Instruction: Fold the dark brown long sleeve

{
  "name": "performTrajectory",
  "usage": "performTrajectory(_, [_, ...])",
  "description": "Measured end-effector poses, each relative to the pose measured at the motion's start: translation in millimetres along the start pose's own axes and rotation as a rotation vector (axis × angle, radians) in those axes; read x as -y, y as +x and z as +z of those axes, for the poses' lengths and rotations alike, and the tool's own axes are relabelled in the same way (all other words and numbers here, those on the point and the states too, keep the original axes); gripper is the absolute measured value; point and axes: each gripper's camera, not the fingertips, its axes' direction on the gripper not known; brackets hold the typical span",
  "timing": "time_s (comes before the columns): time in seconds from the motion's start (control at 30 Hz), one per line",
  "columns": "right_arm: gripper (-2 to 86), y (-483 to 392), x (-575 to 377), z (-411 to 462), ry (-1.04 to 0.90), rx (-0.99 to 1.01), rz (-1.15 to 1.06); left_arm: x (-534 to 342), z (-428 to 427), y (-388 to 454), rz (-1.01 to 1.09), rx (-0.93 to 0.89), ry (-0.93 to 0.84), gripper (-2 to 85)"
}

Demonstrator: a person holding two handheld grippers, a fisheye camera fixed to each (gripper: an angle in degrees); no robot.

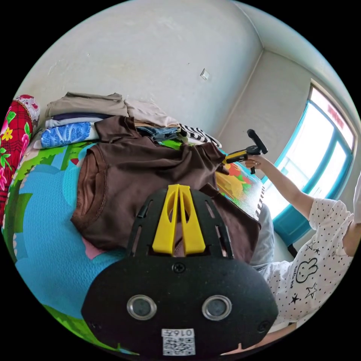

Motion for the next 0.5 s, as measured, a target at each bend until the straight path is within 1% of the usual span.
performTrajectory(0.1, [4.7,-3,-24,-27,0.125,0.051,-0.033,-1,-1,12,0.004,-0.007,0.024,-1.0])
performTrajectory(0.17, [5.8,-20,-56,-66,0.261,0.127,-0.118,1,1,25,0.025,-0.015,0.019,-1.0])
performTrajectory(0.2, [6.1,-26,-65,-75,0.285,0.151,-0.152,2,3,36,0.049,-0.025,0.018,-0.9])
performTrajectory(0.23, [6.6,-43,-83,-90,0.304,0.205,-0.248,2,4,41,0.061,-0.031,0.018,-0.9])
performTrajectory(0.27, [7.2,-63,-102,-98,0.289,0.260,-0.356,3,7,55,0.093,-0.046,0.015,-0.9])
performTrajectory(0.3, [7.4,-74,-110,-100,0.273,0.284,-0.412,4,11,70,0.133,-0.065,0.011,-0.9])
performTrajectory(0.37, [8.4,-118,-144,-89,0.138,0.366,-0.628,5,19,95,0.203,-0.099,0.000,-0.7])
performTrajectory(0.43, [9.0,-140,-164,-72,0.004,0.441,-0.737,8,31,124,0.278,-0.140,-0.018,-0.3])
performTrajectory(0.5, [9.5,-135,-174,-64,-0.027,0.486,-0.718,13,47,177,0.366,-0.217,-0.054,2.0])
